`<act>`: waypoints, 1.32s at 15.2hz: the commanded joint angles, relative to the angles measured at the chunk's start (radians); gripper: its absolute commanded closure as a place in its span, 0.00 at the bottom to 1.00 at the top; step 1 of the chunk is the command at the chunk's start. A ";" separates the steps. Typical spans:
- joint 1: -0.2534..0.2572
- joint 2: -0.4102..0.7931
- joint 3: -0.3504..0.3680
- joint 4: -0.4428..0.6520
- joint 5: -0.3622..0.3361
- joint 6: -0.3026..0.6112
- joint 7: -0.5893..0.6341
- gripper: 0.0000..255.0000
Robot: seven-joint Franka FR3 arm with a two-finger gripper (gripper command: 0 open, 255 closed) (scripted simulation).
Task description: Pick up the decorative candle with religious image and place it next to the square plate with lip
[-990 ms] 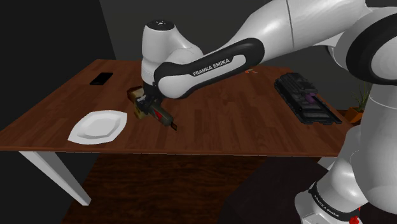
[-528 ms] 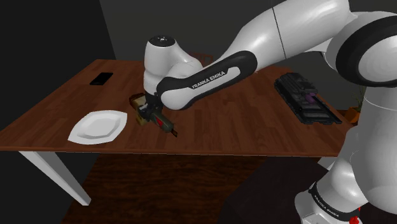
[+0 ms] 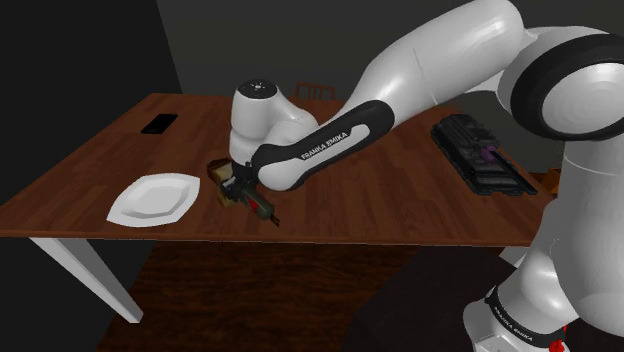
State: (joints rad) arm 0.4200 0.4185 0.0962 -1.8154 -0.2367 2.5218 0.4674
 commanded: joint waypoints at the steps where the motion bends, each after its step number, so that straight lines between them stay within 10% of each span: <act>1: 0.003 0.020 -0.004 -0.002 -0.008 0.025 0.008 1.00; 9: 0.003 0.020 -0.004 -0.002 -0.008 0.025 0.008 1.00; 10: 0.003 0.020 -0.004 -0.002 -0.007 0.025 0.007 0.00; 20: -0.001 -0.085 0.011 -0.032 0.016 -0.050 -0.007 0.00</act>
State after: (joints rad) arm 0.4191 0.3427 0.1058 -1.8513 -0.2246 2.4856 0.4637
